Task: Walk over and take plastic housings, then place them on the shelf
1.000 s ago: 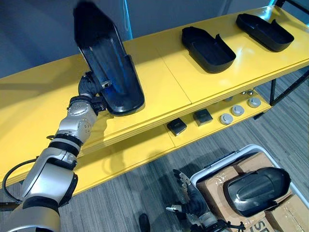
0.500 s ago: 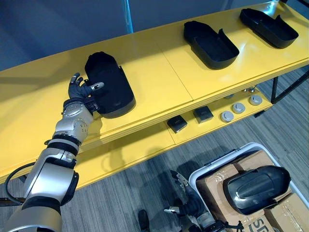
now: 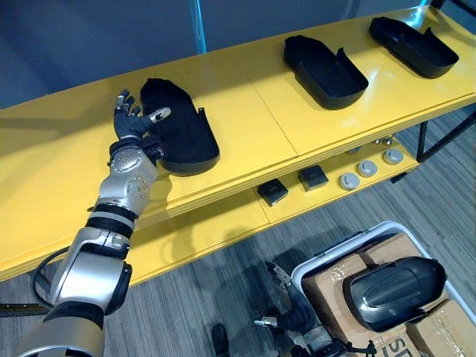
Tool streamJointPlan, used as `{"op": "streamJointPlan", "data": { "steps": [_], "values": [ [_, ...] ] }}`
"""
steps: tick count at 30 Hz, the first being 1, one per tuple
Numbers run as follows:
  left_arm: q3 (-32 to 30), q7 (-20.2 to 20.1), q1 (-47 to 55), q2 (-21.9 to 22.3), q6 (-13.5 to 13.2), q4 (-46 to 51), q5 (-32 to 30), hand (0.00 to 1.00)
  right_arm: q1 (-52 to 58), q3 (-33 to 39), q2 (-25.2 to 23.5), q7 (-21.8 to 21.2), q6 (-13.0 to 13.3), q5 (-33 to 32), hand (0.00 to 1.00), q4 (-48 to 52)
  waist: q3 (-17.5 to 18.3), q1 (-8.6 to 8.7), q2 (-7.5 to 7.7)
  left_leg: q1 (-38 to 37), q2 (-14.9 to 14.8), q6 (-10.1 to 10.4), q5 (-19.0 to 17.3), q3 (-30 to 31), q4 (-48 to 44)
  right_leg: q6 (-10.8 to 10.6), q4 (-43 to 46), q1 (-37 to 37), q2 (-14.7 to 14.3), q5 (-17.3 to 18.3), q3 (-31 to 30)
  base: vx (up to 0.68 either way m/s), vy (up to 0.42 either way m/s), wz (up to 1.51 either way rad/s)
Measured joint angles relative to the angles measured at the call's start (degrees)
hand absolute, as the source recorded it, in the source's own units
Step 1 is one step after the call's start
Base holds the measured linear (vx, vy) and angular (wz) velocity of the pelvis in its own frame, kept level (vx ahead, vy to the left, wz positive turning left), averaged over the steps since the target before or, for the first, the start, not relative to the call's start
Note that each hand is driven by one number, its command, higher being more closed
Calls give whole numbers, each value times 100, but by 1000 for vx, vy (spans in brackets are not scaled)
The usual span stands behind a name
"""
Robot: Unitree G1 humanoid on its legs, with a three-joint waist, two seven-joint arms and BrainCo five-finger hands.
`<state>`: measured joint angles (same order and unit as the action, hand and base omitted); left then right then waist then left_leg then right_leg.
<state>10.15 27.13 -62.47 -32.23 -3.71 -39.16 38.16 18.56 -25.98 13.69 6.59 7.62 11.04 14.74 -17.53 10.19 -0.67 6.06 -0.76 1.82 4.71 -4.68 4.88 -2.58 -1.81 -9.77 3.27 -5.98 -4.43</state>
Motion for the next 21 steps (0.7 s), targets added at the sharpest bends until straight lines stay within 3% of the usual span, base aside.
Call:
{"op": "streamJointPlan", "data": {
  "steps": [1,7,8,12,13,17,21],
  "values": [
    [-183,158,78,50,7,97,-644,0,-50,1,16,16,25,41,0,-2,0,3,0,-17,-6,0,0,-1,1,3,-1,17,-6,-3,0,0,0,0],
    [-1145,999,1204,295,27,1673,-2915,0,-555,174,56,77,258,80,0,-1,113,-73,28,-166,-21,5,-5,8,4,10,-68,204,-15,-13,20,10,11,1],
    [-1363,1234,1548,452,127,2104,-3691,0,-733,306,63,161,292,88,0,-12,223,-169,34,-168,-22,5,-5,16,4,9,-78,215,-16,-14,27,19,25,4],
    [-1869,1561,2705,917,384,3427,-5019,0,-1264,639,24,316,380,114,0,-107,478,-330,29,-318,-8,9,3,97,6,5,-99,399,-12,-9,96,41,33,9],
    [-1941,1587,3145,1078,409,3924,-5257,0,-1442,743,-29,379,427,132,100,-169,589,-347,27,-308,-6,10,3,172,8,2,-99,419,-5,8,181,17,21,24],
    [-1931,1483,4645,1827,275,5239,-5645,0,-1643,890,-119,443,450,128,100,-327,824,-505,0,-315,5,16,3,339,36,2,-53,483,2,85,368,-12,24,26],
    [-1338,1164,6242,2530,-29,6184,-5636,0,-1955,898,-367,461,456,90,100,-647,1030,-649,-27,-317,31,25,12,428,42,-5,-7,494,26,128,424,-10,21,10]
  ]
}}
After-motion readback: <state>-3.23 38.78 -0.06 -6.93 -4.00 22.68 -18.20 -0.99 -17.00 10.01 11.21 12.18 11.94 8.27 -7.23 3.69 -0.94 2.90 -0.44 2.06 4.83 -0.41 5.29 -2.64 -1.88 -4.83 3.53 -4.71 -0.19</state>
